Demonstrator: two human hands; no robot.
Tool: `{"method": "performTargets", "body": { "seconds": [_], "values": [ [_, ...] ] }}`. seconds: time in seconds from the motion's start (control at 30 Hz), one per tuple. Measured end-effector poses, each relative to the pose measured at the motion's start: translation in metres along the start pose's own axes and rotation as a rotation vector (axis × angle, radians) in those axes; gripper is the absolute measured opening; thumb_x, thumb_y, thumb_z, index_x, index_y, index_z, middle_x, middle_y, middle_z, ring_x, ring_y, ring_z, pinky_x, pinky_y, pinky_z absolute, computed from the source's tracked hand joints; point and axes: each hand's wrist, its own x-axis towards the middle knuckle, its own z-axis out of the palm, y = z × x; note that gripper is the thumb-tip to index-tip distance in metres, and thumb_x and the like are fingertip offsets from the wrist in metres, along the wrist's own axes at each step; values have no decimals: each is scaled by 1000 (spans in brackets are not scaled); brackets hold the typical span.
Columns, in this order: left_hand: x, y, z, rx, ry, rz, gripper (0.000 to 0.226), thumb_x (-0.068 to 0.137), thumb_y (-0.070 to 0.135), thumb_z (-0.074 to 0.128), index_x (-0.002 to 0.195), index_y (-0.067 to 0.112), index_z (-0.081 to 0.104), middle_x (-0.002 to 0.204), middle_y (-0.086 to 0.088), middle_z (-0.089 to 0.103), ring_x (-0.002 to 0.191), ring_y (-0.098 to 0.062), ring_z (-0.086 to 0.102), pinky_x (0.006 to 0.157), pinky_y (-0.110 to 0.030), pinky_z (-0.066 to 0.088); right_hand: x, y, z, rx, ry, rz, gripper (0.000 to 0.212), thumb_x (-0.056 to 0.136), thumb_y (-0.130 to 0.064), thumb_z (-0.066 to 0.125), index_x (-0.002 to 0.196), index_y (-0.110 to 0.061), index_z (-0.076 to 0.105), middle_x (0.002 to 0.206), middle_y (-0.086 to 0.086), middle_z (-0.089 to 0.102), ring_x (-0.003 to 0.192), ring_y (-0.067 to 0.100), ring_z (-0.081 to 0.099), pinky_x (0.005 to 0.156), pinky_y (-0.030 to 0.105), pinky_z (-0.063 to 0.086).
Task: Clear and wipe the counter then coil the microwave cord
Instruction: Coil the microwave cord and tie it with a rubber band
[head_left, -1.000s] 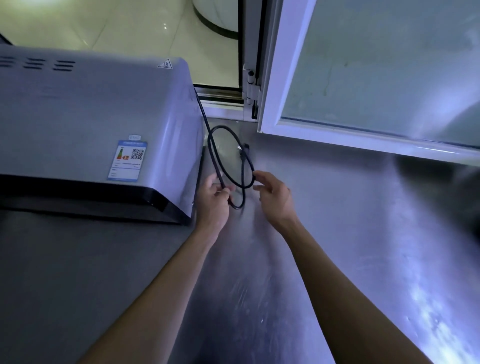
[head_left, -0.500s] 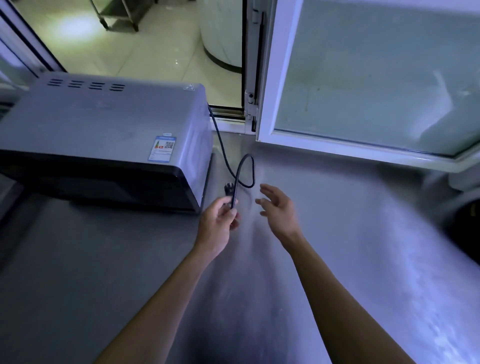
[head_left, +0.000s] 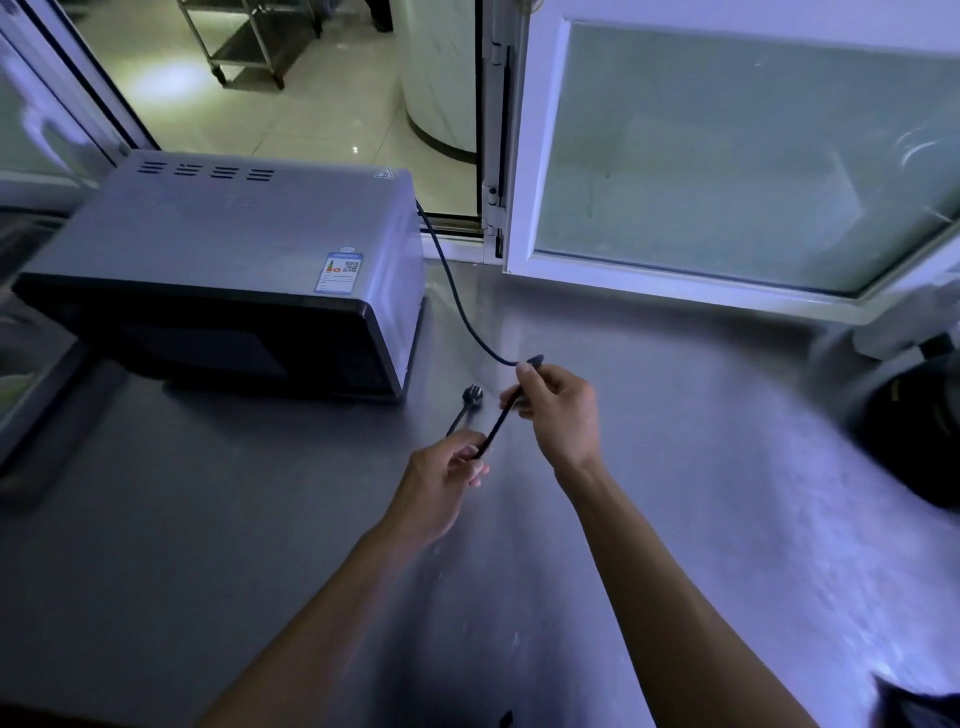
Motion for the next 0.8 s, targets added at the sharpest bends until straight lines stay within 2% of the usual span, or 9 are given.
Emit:
{"method": "performTargets", "body": {
  "seconds": [0.17,0.27,0.43,0.47,0.57,0.67,0.8],
  "values": [
    [-11,-7,-15,276,-28,53,17,93,32,57,108,38,62,85,21,66,77,3,62,67,-15,43,-27,7,-20,-28,-23,45,21,96,-23,58,87,-6,66,78,-2,77,70,14,75,73,38,56],
    [-13,-4,-21,372,-31,111,16,95,34,58,110,34,64,86,23,67,79,2,63,68,-21,47,-33,7,-31,-63,-15,35,20,97,-23,58,88,-7,65,79,-3,77,70,14,74,68,30,53],
    [-13,9,-18,495,-36,236,11,97,35,54,101,30,63,80,18,60,74,-3,56,64,-27,46,-37,-4,-43,-102,18,-22,15,97,-22,57,89,-12,66,77,-3,76,67,13,72,58,17,49],
    [-13,11,-16,527,-43,257,8,98,34,54,95,29,60,75,17,56,70,-4,53,61,-28,43,-37,-7,-47,-105,34,-36,14,96,-21,58,88,-13,67,76,-3,76,66,13,72,56,14,47],
    [-16,15,-9,642,-76,290,21,99,30,52,79,28,43,69,11,44,65,-9,42,57,-33,39,-36,-12,-59,-151,69,-62,13,95,-21,59,90,-14,69,74,-4,75,64,9,71,52,11,45],
    [-18,14,-6,701,-65,287,18,99,34,52,84,24,51,74,9,52,70,-13,48,59,-33,42,-36,-15,-72,-197,126,-80,12,92,-22,63,89,-15,71,72,-6,74,63,6,69,50,15,46],
    [-19,17,-1,729,-71,279,17,100,37,52,91,24,60,80,9,56,77,-15,54,63,-34,47,-36,-19,-83,-244,147,-98,12,90,-23,62,83,-18,70,68,-5,72,62,13,68,52,31,53]
  ]
}}
